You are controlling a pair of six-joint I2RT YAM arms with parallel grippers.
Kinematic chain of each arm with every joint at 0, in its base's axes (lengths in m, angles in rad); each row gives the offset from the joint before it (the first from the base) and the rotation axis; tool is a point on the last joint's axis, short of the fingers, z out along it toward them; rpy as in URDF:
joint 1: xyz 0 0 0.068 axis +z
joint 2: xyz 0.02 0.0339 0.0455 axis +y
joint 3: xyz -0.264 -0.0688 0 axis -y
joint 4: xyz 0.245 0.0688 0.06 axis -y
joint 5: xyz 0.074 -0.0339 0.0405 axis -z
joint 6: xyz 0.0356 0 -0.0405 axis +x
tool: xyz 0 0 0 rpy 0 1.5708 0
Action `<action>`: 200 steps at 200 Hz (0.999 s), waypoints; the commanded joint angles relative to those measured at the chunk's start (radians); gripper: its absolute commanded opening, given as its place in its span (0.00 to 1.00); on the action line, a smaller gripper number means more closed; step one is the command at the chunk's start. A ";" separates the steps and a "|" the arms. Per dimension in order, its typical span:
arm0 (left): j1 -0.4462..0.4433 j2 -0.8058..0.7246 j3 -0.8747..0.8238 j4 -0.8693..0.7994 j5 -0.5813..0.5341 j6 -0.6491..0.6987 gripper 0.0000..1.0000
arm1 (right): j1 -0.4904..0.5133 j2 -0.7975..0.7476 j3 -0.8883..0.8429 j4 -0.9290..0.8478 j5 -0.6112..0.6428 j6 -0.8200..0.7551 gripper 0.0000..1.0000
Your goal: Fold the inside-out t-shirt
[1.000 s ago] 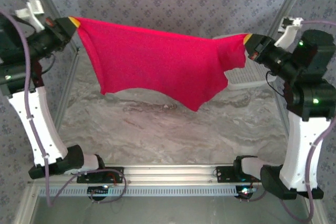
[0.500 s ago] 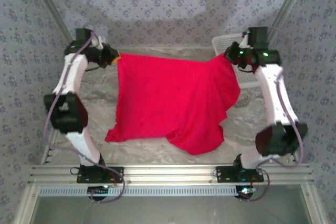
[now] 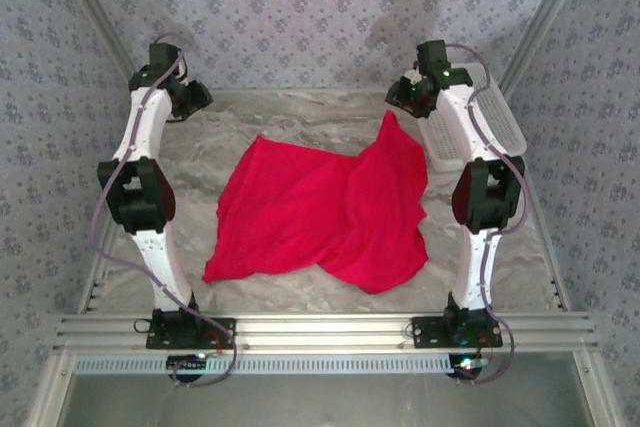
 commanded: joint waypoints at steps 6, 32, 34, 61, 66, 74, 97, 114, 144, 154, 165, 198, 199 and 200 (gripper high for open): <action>-0.110 -0.181 -0.255 -0.135 -0.109 0.070 0.48 | 0.043 -0.088 -0.023 -0.122 0.056 -0.037 0.56; -0.233 -0.414 -0.638 -0.013 -0.104 0.007 0.52 | 0.092 -0.270 -0.258 -0.092 0.072 -0.046 0.56; -0.241 -0.432 -0.667 -0.002 -0.100 -0.001 0.52 | 0.099 -0.285 -0.284 -0.085 0.069 -0.046 0.56; -0.369 -0.602 -0.958 0.215 0.032 -0.116 0.51 | 0.201 -0.504 -0.650 0.003 0.021 -0.023 0.55; -0.392 -0.620 -0.998 0.252 0.050 -0.136 0.51 | 0.224 -0.539 -0.712 0.012 0.022 -0.013 0.55; -0.425 -0.633 -1.051 0.303 0.067 -0.166 0.51 | 0.260 -0.591 -0.802 0.028 0.027 0.004 0.55; -0.444 -0.600 -1.145 0.391 0.065 -0.209 0.51 | 0.315 -0.690 -1.051 0.082 0.031 0.067 0.55; -0.392 -0.529 -1.146 0.394 0.055 -0.210 0.48 | 0.310 -0.705 -1.167 0.149 0.017 0.091 0.54; -0.260 -0.390 -1.084 0.412 0.021 -0.196 0.47 | 0.253 -0.571 -1.165 0.235 0.024 0.068 0.51; -0.213 -0.338 -1.038 0.402 -0.005 -0.186 0.44 | 0.219 -0.493 -1.114 0.255 0.034 0.053 0.48; -0.161 -0.288 -0.978 0.375 -0.035 -0.173 0.41 | 0.181 -0.404 -1.042 0.261 0.023 0.031 0.45; -0.054 -0.206 -0.814 0.279 -0.123 -0.138 0.37 | 0.117 -0.201 -0.797 0.182 0.047 -0.014 0.41; -0.051 -0.206 -0.811 0.274 -0.126 -0.137 0.37 | 0.116 -0.195 -0.791 0.179 0.050 -0.015 0.41; -0.049 -0.206 -0.807 0.270 -0.130 -0.135 0.37 | 0.114 -0.191 -0.786 0.177 0.052 -0.017 0.41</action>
